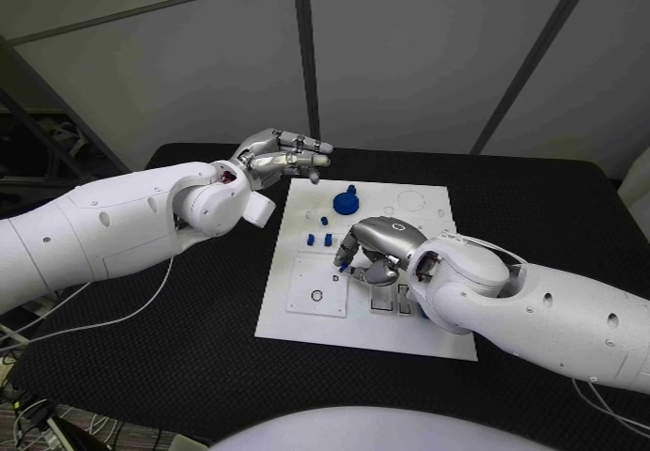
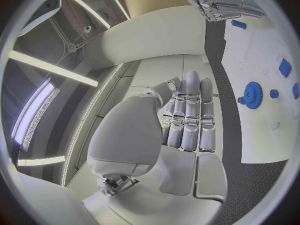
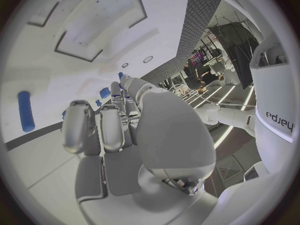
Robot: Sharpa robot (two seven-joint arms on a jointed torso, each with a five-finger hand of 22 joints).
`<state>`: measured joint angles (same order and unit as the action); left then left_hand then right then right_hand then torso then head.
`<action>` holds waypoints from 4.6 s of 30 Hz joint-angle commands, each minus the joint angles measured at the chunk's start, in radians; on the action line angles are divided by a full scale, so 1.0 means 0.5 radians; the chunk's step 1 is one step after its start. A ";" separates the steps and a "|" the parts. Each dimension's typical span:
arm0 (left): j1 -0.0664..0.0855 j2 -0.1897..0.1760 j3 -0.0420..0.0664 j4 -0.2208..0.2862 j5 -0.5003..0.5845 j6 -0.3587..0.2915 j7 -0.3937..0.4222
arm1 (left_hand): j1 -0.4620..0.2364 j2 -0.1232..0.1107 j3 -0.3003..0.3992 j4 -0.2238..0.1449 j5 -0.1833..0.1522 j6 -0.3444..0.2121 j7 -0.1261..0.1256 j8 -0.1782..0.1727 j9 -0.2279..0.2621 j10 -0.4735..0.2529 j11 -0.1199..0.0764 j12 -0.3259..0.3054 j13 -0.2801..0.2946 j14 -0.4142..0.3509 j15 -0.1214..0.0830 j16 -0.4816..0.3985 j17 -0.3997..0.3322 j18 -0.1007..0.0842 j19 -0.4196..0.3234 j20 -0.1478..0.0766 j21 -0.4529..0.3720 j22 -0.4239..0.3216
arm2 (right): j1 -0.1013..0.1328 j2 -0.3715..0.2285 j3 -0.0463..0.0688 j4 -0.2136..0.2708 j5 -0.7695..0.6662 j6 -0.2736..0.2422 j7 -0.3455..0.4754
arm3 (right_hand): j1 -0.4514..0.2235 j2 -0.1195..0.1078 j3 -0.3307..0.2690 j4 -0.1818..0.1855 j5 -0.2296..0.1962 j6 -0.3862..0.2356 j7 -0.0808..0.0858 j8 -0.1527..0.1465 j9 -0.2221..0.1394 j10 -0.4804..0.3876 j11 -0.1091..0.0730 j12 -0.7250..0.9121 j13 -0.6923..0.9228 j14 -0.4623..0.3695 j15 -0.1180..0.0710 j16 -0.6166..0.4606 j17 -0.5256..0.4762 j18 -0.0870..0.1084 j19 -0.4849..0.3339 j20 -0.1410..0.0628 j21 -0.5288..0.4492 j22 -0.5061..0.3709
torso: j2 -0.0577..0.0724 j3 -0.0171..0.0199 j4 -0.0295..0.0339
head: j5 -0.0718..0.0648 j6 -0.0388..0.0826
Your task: Assemble the parts on the task board
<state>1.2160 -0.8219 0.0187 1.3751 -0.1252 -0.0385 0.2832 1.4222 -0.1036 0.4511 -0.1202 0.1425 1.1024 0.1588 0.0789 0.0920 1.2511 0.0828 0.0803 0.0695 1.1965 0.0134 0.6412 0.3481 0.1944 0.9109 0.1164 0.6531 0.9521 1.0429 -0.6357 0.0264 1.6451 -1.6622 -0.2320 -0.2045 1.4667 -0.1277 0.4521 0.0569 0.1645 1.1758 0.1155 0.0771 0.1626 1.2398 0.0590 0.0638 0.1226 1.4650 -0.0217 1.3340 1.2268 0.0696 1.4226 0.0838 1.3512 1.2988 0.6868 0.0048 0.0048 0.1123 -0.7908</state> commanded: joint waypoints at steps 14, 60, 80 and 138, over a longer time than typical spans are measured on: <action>0.005 0.009 0.002 -0.008 0.015 0.020 0.015 | -0.020 -0.004 -0.013 0.000 -0.013 0.010 0.003 -0.010 -0.002 0.000 0.016 -0.001 0.002 0.016 0.002 -0.011 -0.003 -0.026 -0.005 0.005 -0.006 -0.003 | -0.021 0.044 -0.022 -0.032 -0.036 0.043 0.031 | -0.022 0.009 0.001 -0.013 0.008 0.002 0.003 -0.004 0.002 0.002 -0.002 -0.006 -0.004 0.085 -0.008 0.008 -0.004 -0.011 0.005 -0.003 -0.001 -0.002 | -0.001 0.0019 -0.001 | 0.029 -0.033; 0.006 0.011 0.002 -0.024 0.015 0.056 -0.031 | -0.027 -0.004 -0.015 0.000 -0.015 0.008 0.003 -0.012 -0.002 -0.005 0.017 -0.003 0.002 0.014 0.003 -0.016 -0.003 -0.026 -0.007 0.007 -0.012 -0.007 | -0.029 0.104 -0.064 -0.076 -0.116 0.112 -0.029 | -0.156 -0.091 -0.026 -0.019 -0.037 -0.184 0.064 -0.033 -0.061 -0.269 0.076 -0.008 -0.097 0.060 0.059 -0.032 -0.080 0.016 -0.071 0.053 -0.109 -0.121 | -0.003 0.0019 -0.003 | 0.039 -0.052; 0.005 -0.001 0.002 -0.029 0.015 0.077 -0.052 | -0.034 -0.005 -0.018 0.000 -0.022 0.001 0.005 -0.016 -0.004 -0.011 0.019 -0.005 0.001 0.011 0.005 -0.021 -0.004 -0.027 -0.009 0.009 -0.020 -0.011 | -0.028 -0.096 -0.062 0.072 0.026 -0.388 0.107 | -0.158 -0.115 -0.124 -0.030 -0.044 -0.282 0.061 -0.028 -0.132 -0.390 0.096 0.011 -0.098 0.023 0.077 -0.122 -0.219 0.062 -0.175 0.079 -0.291 -0.321 | -0.006 0.0026 -0.007 | 0.028 -0.031; 0.005 0.017 -0.001 -0.056 0.015 0.088 -0.056 | -0.039 -0.005 -0.019 -0.001 -0.026 -0.004 0.006 -0.019 -0.005 -0.014 0.021 -0.007 0.001 0.009 0.007 -0.026 -0.004 -0.027 -0.010 0.010 -0.027 -0.015 | 0.081 -0.309 0.136 -0.030 -0.083 0.191 -0.206 | 0.138 0.095 -0.134 0.073 -0.216 -0.031 -0.009 0.053 -0.144 0.095 -0.032 0.113 -0.068 0.042 -0.032 -0.147 -0.292 0.038 -0.082 -0.020 -0.243 -0.232 | -0.004 0.0010 -0.008 | -0.048 0.001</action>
<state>1.2167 -0.8142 0.0177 1.3467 -0.1221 -0.0054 0.2523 1.4106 -0.1078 0.4454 -0.1200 0.1350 1.1024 0.1588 0.0752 0.0908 1.2440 0.0900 0.0803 0.0694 1.1957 0.0142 0.6333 0.3472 0.1945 0.9109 0.1164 0.6454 0.9462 1.0818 -0.7900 0.0940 1.6282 -1.6640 -0.1053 -0.2957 1.5266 -0.0994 0.3754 0.0939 0.0551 1.1526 0.1121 0.0989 0.0854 1.2604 0.0642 0.1187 0.0851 1.4666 -0.0310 1.2568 1.0798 0.1004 1.3769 0.0764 1.2239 1.1802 0.6847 0.0056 0.0009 0.0888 -0.7898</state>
